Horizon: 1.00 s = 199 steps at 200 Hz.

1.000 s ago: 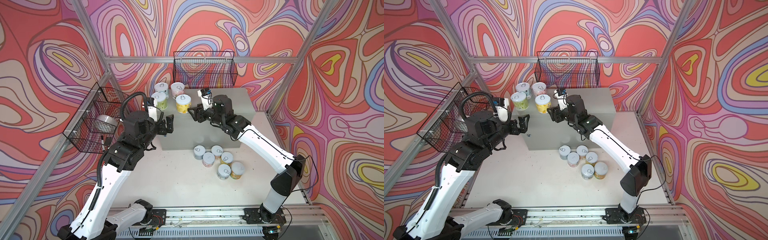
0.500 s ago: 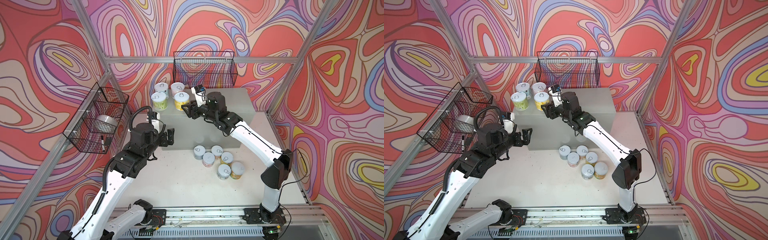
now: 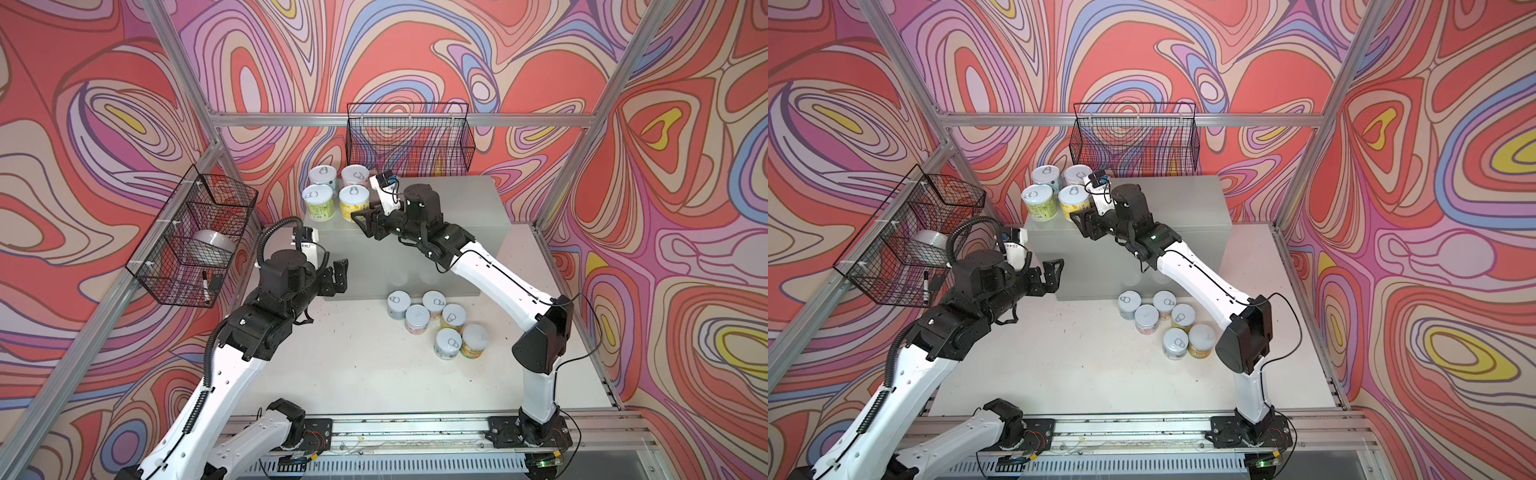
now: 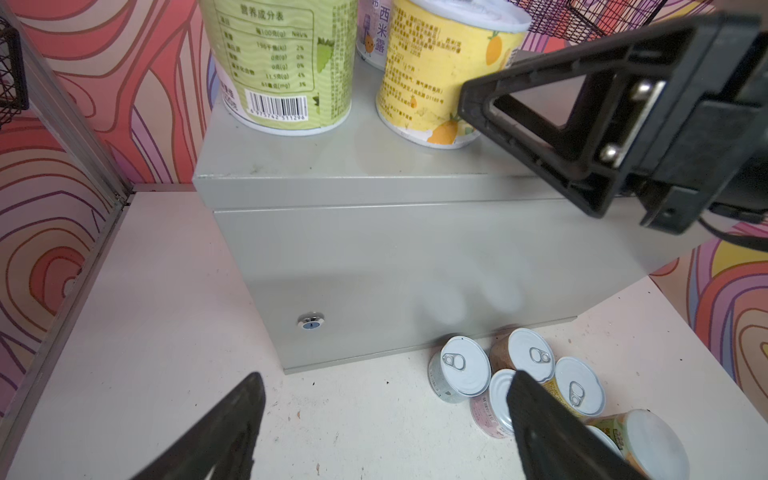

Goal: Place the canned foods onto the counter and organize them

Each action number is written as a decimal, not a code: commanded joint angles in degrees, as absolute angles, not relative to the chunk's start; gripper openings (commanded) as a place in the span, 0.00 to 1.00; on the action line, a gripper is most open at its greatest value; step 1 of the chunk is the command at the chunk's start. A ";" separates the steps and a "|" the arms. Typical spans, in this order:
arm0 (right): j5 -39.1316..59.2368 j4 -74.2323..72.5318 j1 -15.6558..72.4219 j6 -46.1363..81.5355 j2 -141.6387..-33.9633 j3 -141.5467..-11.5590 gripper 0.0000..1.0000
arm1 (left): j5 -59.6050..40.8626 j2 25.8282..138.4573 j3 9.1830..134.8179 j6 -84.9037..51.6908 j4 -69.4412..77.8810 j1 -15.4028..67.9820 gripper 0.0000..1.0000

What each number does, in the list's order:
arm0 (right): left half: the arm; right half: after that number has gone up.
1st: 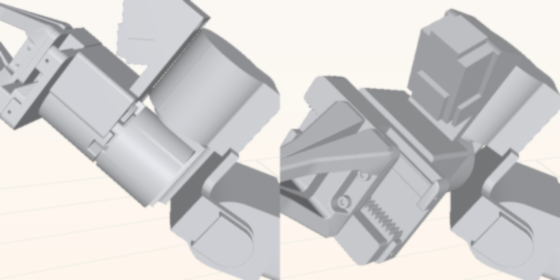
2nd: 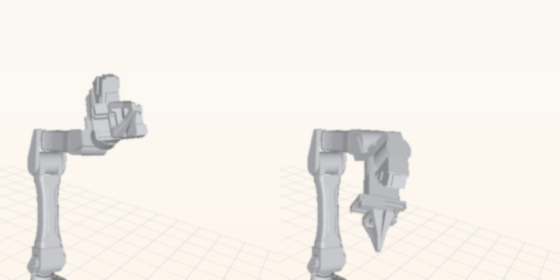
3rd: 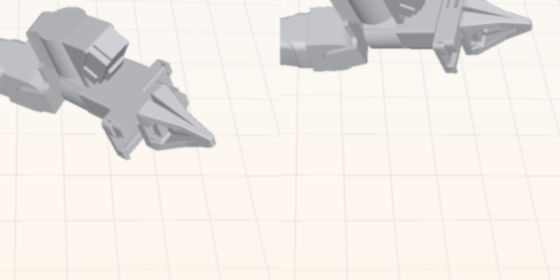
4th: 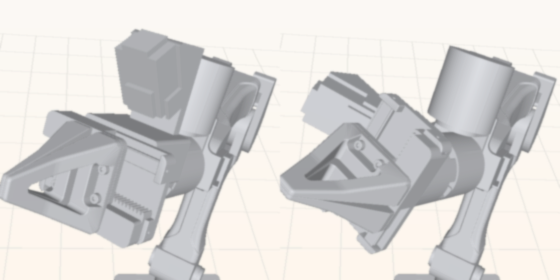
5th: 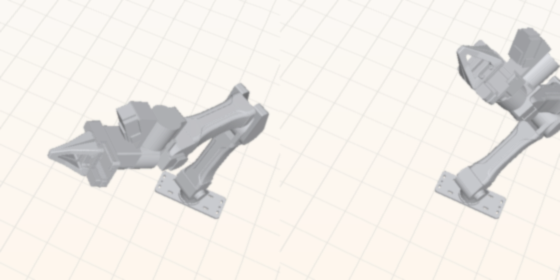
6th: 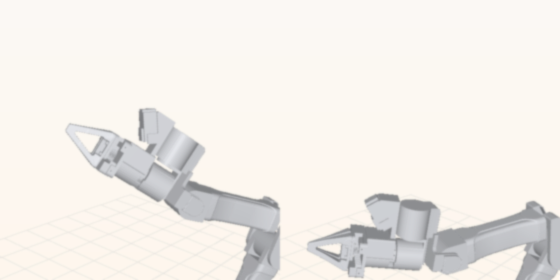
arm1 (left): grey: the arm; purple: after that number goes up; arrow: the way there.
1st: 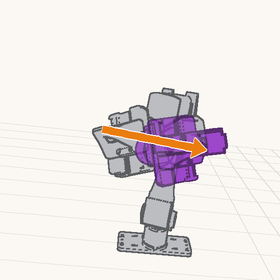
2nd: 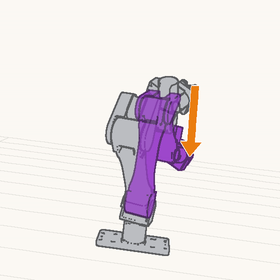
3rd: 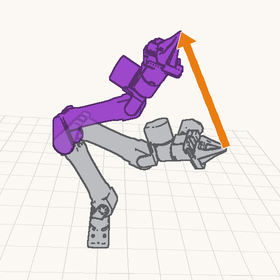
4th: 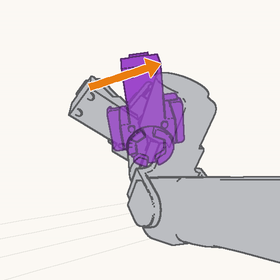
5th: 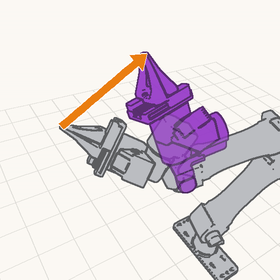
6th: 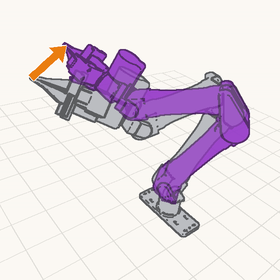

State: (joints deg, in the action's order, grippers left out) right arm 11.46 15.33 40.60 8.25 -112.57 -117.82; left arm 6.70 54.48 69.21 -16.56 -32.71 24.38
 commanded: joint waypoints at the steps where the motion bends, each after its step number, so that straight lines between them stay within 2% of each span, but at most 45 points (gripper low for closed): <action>1: 11.45 18.46 41.00 8.61 -115.11 -119.44 0.70 | 7.12 54.62 68.17 -16.61 -31.59 24.43 0.92; 92: 11.02 18.40 41.03 9.05 -116.43 -120.58 0.70 | 7.72 55.02 66.31 -16.30 -30.69 24.49 0.93; 111: 10.73 19.33 41.01 8.82 -115.68 -120.35 0.70 | 8.80 54.38 65.46 -16.93 -29.92 24.44 0.99; 149: 8.42 18.22 41.04 7.46 -108.64 -114.45 0.75 | 10.15 53.80 63.59 -18.37 -27.31 24.49 1.00; 199: 1.66 19.53 41.04 4.14 -96.96 -107.23 0.78 | 2.74 52.60 55.60 -18.58 -16.90 24.52 1.00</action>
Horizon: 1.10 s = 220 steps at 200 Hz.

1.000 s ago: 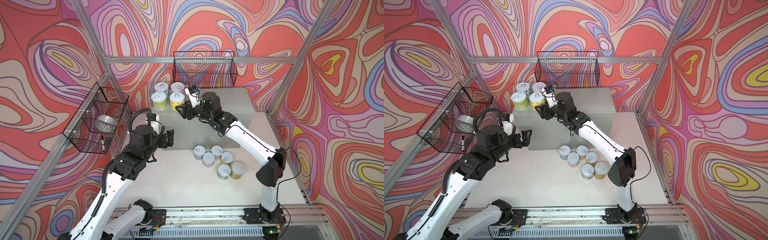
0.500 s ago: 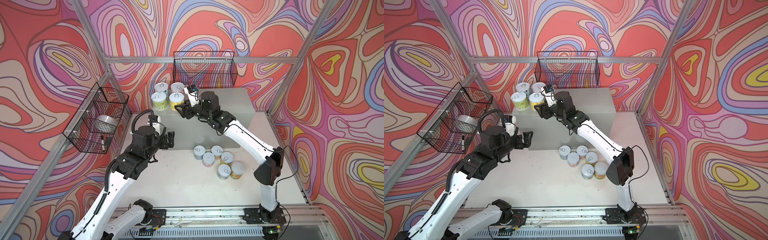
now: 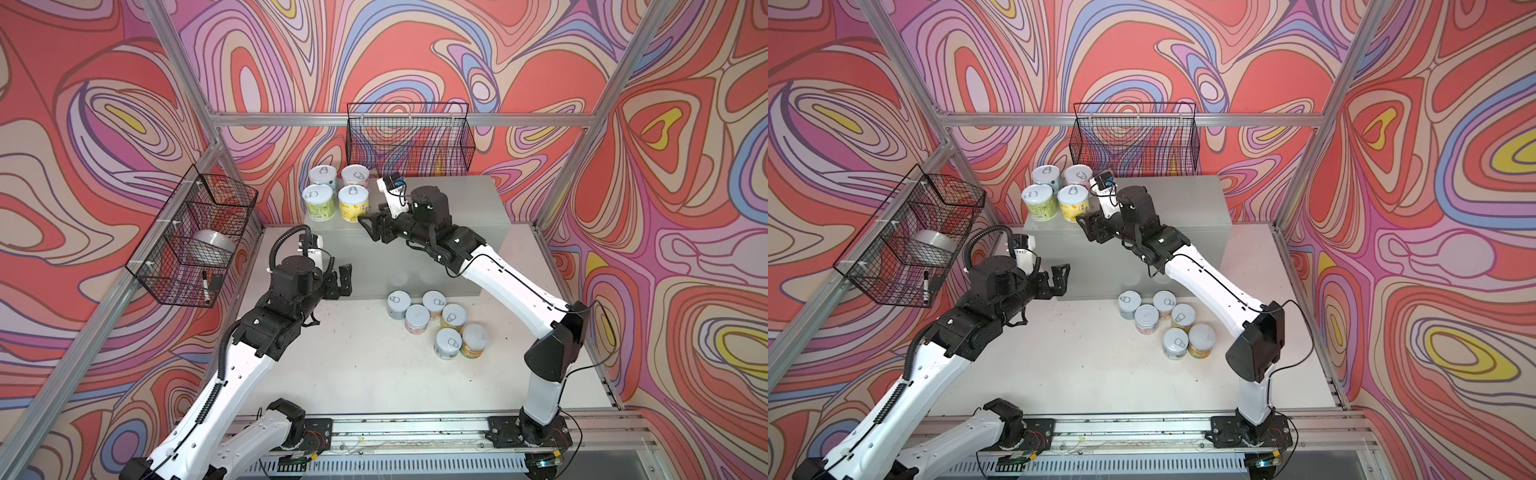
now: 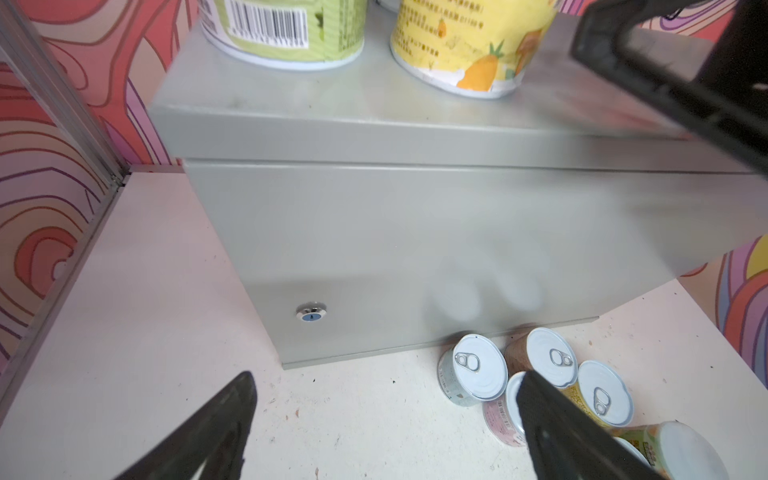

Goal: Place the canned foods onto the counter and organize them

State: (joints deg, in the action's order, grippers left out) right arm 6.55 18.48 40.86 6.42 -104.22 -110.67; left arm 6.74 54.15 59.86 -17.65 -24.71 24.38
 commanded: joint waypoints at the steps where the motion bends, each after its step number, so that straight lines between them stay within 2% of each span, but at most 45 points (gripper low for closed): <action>1: 1.58 19.52 41.09 4.09 -96.56 -106.96 0.78 | 2.65 52.45 55.22 -18.61 -16.49 24.56 1.00; 30: -4.16 19.36 41.18 2.82 -88.03 -98.81 0.79 | 1.90 49.83 47.55 -22.93 -9.05 24.57 1.00; 55: -7.43 16.24 41.60 4.03 -80.46 -87.41 0.81 | -2.10 49.14 43.95 -25.19 -8.86 25.16 1.00; 86: -10.93 18.29 43.40 7.88 -75.98 -78.40 0.83 | 4.24 48.99 37.99 -20.83 -3.60 33.41 1.00; 125: -15.65 18.71 46.94 14.00 -70.04 -66.45 0.83 | 3.96 52.91 30.10 -19.62 8.58 38.01 1.00; 152: -14.89 17.23 47.24 18.42 -66.12 -58.47 0.83 | 4.20 55.58 24.02 -19.42 17.87 38.88 1.00; 220: -15.56 15.75 48.08 24.63 -66.75 -50.67 0.86 | 8.16 71.29 20.25 -17.96 36.27 40.24 0.98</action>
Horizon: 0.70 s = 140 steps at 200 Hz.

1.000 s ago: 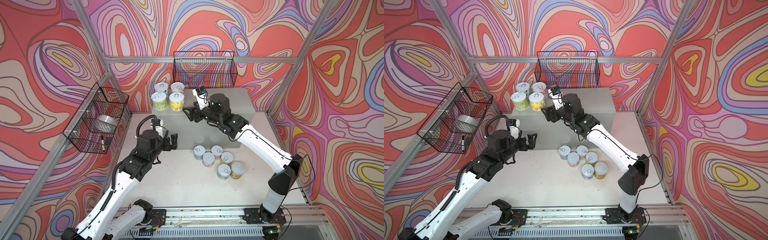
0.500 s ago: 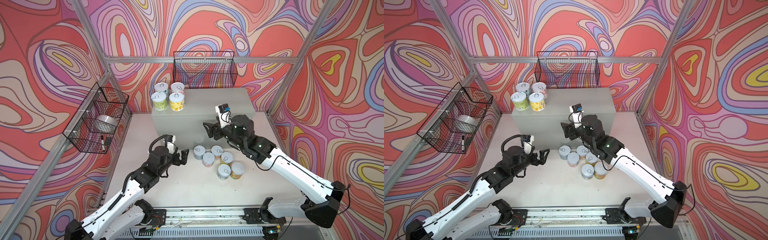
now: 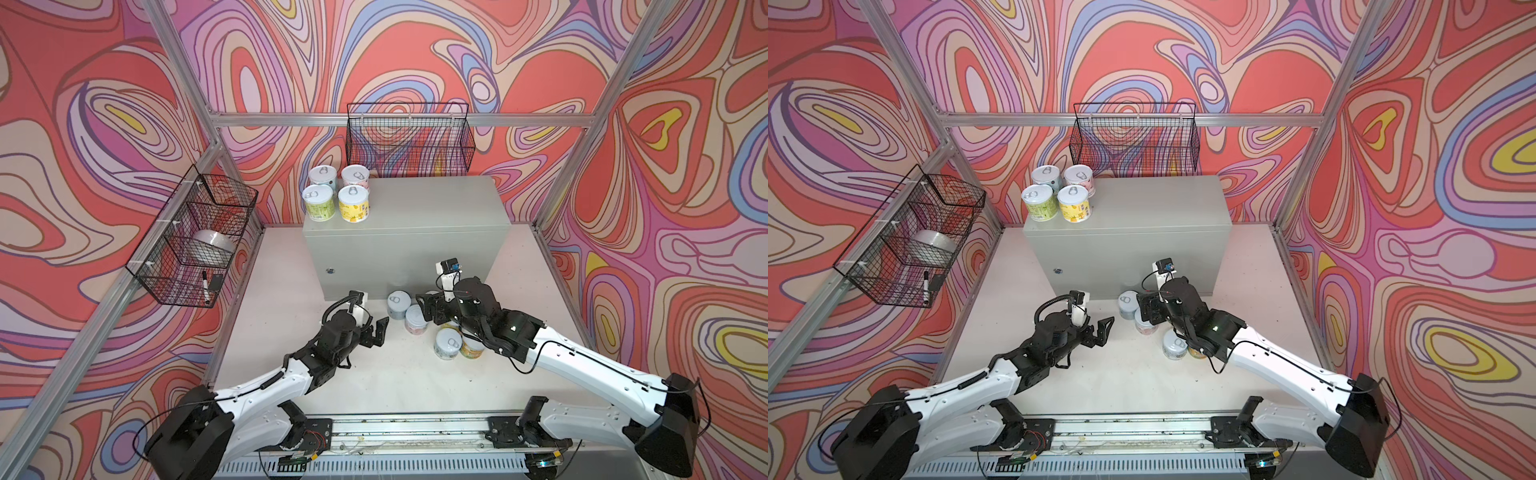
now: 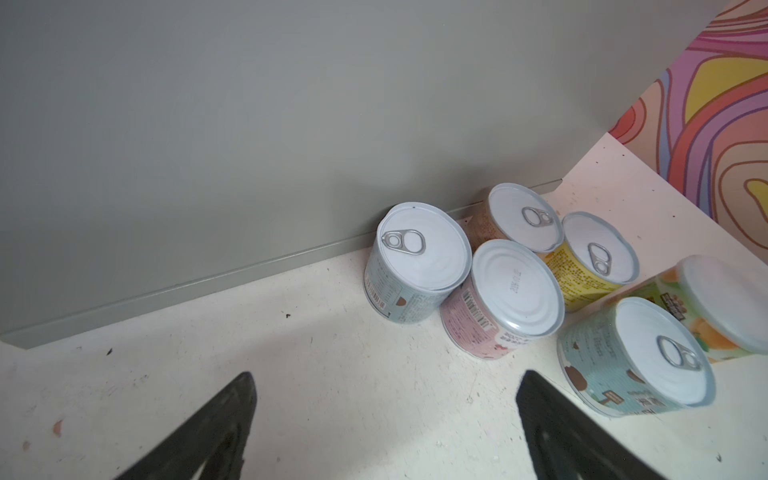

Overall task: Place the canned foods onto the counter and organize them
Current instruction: 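Lower both grippers down to the can cluster on the table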

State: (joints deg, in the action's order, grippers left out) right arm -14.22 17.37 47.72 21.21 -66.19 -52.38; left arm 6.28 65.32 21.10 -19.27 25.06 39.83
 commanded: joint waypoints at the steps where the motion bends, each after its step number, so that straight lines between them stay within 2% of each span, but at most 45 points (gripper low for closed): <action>1: -15.60 15.65 48.08 24.67 -66.82 -50.65 0.86 | 8.08 71.68 20.28 -17.90 36.55 40.25 0.98; 45: -17.30 14.60 48.08 25.18 -67.32 -50.01 0.84 | 4.99 82.44 22.04 -18.45 43.81 40.41 0.97; 107: -18.25 12.31 48.08 27.24 -67.32 -47.64 0.85 | 5.83 96.65 23.09 -20.91 54.04 41.22 0.92; 140: -18.68 12.09 48.08 27.25 -67.13 -47.37 0.84 | 6.35 99.51 23.79 -21.53 56.79 41.31 0.90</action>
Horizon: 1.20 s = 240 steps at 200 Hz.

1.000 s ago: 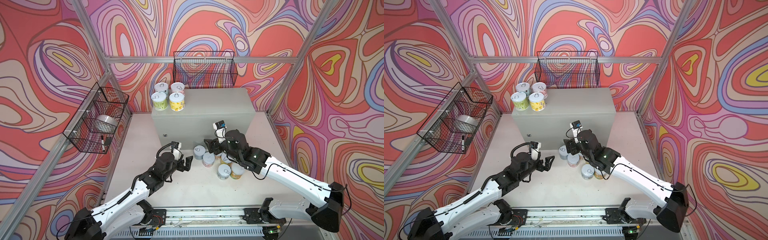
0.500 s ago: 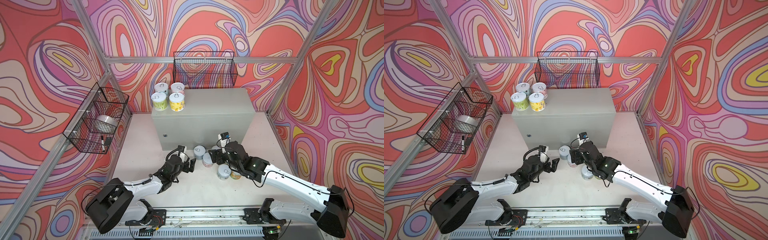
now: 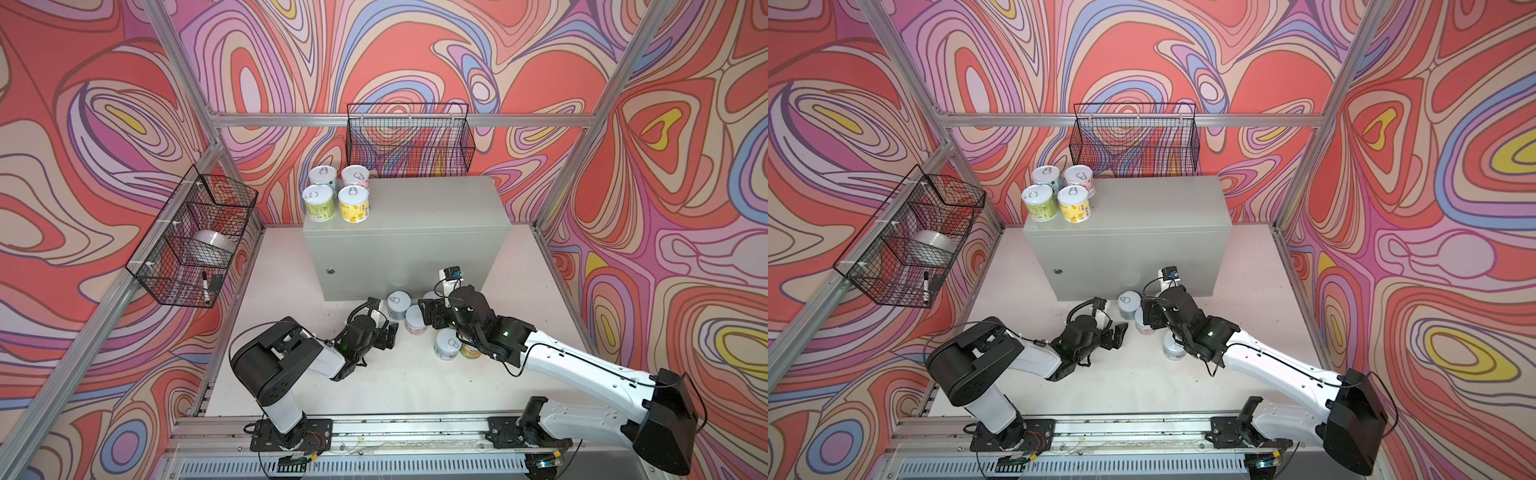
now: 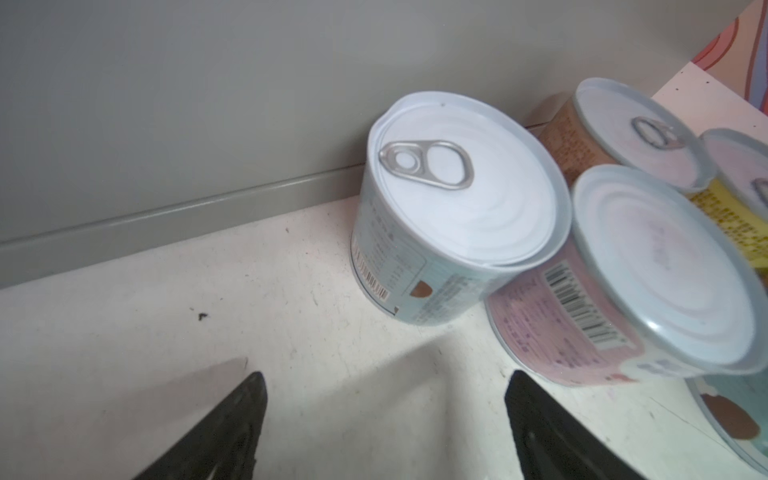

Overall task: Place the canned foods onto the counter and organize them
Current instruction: 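Lower both grippers down to the can cluster on the table, then close the left gripper around a light-blue can in the cluster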

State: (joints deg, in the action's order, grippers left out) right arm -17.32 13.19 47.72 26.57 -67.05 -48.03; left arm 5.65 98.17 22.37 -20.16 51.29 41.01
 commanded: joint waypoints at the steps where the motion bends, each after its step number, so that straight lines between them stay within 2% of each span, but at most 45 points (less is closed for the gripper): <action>1: -18.74 12.06 48.12 27.25 -67.14 -47.37 0.84 | 6.34 99.59 23.89 -21.53 56.70 41.31 0.90; 126: -20.58 12.45 48.16 25.96 -65.39 -46.17 0.84 | 9.57 106.12 28.24 -20.02 57.17 42.56 0.91; 194: -20.93 11.25 48.08 25.49 -66.18 -45.66 0.85 | 15.75 112.74 35.42 -20.32 54.87 45.07 0.96; 204: -21.06 11.34 48.11 25.49 -66.05 -45.77 0.84 | 16.16 113.14 35.82 -20.13 55.19 45.24 0.99; 240: -21.11 11.84 48.14 25.49 -65.22 -45.47 0.85 | 17.44 114.50 36.89 -20.13 55.61 45.18 0.99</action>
